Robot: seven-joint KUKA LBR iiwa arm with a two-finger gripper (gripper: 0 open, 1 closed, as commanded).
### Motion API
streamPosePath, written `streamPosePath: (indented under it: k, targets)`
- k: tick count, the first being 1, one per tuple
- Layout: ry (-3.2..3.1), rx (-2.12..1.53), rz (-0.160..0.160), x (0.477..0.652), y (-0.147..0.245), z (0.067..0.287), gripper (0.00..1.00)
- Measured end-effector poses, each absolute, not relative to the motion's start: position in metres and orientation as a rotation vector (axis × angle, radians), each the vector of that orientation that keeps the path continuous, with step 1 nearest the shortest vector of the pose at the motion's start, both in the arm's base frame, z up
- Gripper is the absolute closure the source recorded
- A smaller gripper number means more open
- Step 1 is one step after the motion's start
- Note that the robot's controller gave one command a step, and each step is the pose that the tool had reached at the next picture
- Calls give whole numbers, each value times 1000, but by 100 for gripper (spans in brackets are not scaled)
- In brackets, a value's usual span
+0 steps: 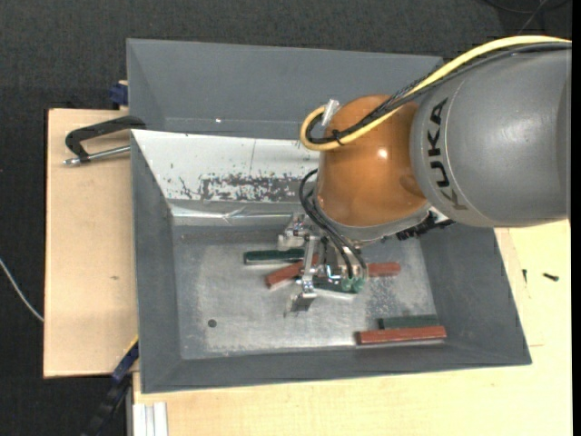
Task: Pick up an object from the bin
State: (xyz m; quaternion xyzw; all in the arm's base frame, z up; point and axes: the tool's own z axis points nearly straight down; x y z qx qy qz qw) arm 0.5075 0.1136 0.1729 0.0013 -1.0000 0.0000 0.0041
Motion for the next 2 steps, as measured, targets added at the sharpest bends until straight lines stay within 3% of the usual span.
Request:
streamPosePath:
  k: [1,2]
  targets:
    - [-3141,1,-2,509,113,177,0]
    - [-3142,153,-4,579,81,78,100]
